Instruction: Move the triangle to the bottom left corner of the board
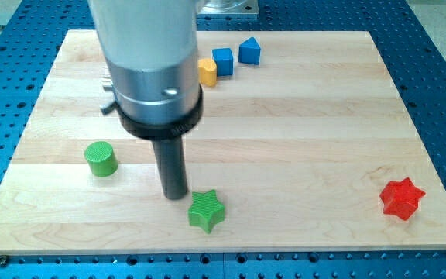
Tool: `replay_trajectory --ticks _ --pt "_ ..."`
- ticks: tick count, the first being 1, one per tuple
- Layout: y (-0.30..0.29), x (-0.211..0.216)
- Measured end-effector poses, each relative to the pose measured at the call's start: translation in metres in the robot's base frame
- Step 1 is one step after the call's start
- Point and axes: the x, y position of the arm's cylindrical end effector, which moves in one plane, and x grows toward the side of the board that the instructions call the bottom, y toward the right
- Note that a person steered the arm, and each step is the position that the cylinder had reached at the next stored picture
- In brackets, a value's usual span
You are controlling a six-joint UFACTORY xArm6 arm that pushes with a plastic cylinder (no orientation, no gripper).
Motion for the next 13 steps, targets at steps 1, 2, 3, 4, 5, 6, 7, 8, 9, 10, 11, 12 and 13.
replay_trajectory --ticks 1,2,3,4,5,6,7,8,9,10,11,12,13 --pt "-0.008 -0.048" --pt "0.013 -0.054" --pt "0.013 -0.053" --pt "0.013 -0.053" --pt "0.013 -0.054" --pt "0.104 -0.07" --pt "0.232 -0.121" --pt "0.283 -0.245" --pt "0.289 -0.343" --pt "0.236 -0.339" --pt "0.173 -0.335" --pt "0.138 -0.298" --pt "0.126 -0.246"
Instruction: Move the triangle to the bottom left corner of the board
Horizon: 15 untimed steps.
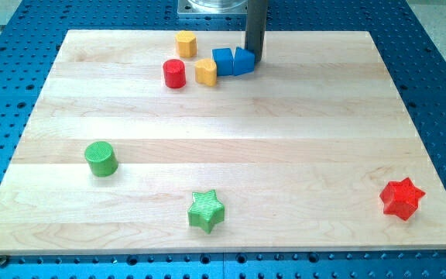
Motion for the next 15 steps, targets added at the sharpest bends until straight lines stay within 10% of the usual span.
replay_trajectory --ticks 5,10,15 --pt "-0.167 0.104" --pt "-0.112 0.264" --pt "-0.181 0.241"
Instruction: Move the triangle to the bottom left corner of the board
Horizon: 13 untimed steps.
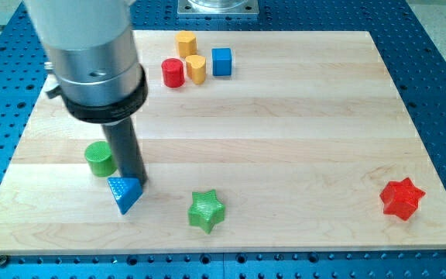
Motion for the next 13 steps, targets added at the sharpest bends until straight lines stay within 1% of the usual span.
replay_trajectory --ticks 1,2,3,6,8,10,13 --pt "0.038 0.013" --pt "0.123 0.026" --pt "0.111 0.026" --pt "-0.014 0.028" --pt "-0.007 0.057" --pt "-0.028 0.057" --pt "-0.085 0.057"
